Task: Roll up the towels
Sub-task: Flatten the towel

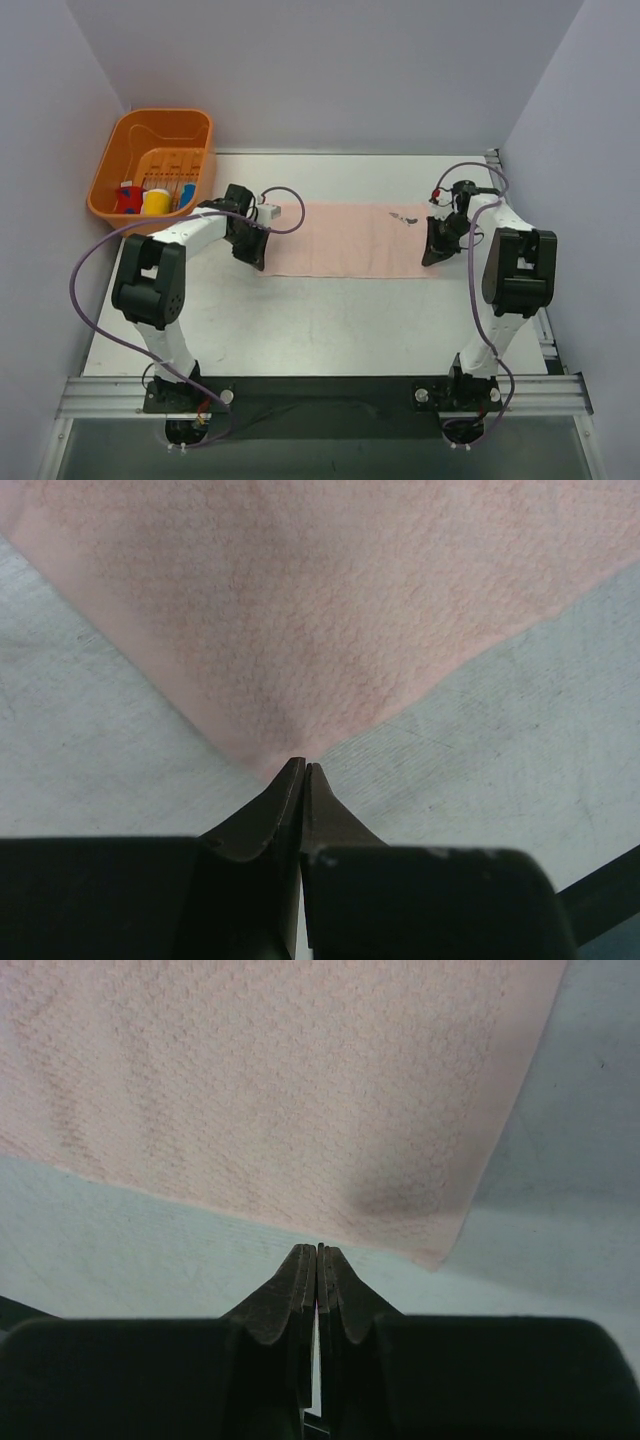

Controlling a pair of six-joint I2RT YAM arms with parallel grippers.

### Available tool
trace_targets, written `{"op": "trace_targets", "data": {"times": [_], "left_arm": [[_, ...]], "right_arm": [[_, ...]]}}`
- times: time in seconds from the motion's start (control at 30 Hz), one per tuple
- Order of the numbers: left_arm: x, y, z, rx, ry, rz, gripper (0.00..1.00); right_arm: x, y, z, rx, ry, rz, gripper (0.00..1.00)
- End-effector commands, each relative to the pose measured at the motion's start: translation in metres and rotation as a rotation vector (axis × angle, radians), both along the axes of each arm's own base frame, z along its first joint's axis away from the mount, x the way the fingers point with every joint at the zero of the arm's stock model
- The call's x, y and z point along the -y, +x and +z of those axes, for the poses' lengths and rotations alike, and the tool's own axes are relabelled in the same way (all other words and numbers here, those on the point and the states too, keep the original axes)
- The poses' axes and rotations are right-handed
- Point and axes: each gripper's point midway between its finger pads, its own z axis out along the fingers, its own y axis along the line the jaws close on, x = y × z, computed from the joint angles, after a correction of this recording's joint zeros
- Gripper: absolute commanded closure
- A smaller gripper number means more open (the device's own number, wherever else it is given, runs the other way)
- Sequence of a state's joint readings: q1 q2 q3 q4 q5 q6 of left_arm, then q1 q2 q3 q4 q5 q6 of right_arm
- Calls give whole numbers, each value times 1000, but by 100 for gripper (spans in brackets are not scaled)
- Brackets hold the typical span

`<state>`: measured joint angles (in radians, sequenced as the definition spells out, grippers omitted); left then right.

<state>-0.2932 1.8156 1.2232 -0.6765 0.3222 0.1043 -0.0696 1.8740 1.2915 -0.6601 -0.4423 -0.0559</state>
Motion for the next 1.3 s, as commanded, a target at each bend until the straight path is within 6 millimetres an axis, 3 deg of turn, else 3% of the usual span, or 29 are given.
{"op": "trace_targets", "data": {"times": [0.0, 0.37, 0.6, 0.73, 0.97, 1.27], "left_arm": [[2, 10, -6, 20, 2, 26, 92], [-16, -8, -46, -98, 70, 42, 92], [-23, -10, -52, -110, 104, 44, 92], [-40, -15, -53, -121, 157, 36, 93], [-75, -32, -53, -131, 262, 5, 94], [-87, -55, -49, -148, 294, -53, 96]], "right_arm": [[9, -5, -6, -34, -74, -21, 100], [26, -14, -14, -59, -173, -24, 100], [39, -20, -38, -127, -244, -6, 100], [51, -23, -44, -149, -306, 16, 100], [67, -37, -42, -190, -387, 75, 100], [58, -57, -35, -200, -386, 153, 100]]}}
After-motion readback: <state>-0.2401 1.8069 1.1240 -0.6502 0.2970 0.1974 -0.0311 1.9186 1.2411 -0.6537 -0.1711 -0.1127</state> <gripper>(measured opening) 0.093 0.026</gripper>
